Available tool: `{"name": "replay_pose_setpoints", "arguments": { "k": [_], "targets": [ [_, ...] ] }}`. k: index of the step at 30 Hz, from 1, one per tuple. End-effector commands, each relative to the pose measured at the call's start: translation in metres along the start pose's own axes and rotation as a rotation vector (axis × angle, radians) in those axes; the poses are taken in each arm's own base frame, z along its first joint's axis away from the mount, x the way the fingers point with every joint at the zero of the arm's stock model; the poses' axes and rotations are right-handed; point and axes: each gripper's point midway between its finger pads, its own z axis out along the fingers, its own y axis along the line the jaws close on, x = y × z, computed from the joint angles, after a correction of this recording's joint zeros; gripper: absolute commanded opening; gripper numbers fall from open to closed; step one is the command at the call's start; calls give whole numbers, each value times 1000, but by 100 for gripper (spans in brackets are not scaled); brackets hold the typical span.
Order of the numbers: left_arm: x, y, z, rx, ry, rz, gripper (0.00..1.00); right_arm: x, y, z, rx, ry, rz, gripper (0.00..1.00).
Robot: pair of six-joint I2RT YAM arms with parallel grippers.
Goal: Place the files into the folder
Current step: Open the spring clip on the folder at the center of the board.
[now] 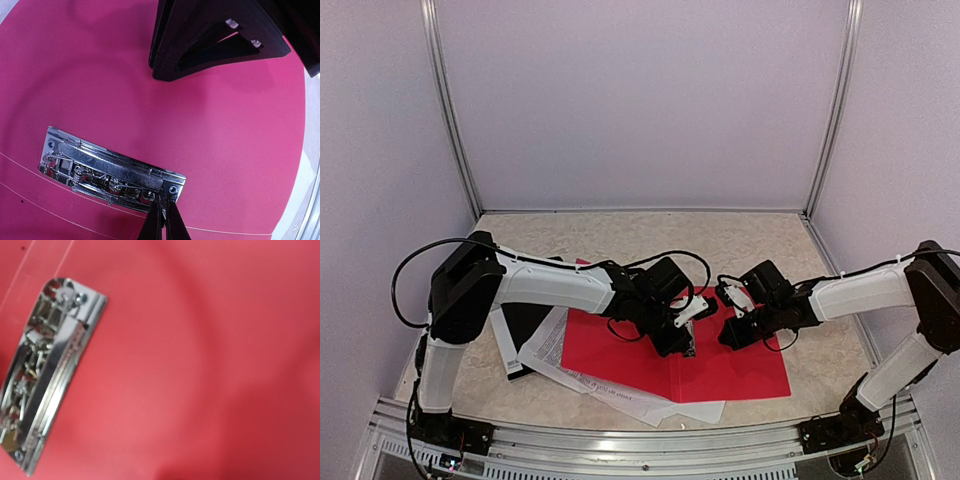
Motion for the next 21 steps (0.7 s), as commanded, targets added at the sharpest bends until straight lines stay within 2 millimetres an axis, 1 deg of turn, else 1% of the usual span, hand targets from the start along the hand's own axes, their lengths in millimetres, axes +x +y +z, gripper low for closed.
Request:
{"name": "replay_pose_setpoints", "arguments": {
  "k": [1, 16, 21],
  "targets": [
    [6, -7, 11, 5, 27, 13, 0, 9, -6, 4, 7, 27, 7, 7],
    [18, -12, 28, 17, 78, 16, 0, 17, -9, 8, 15, 51, 9, 6],
    [27, -16, 35, 16, 116, 37, 0, 18, -9, 11, 13, 55, 11, 5]
  ]
}}
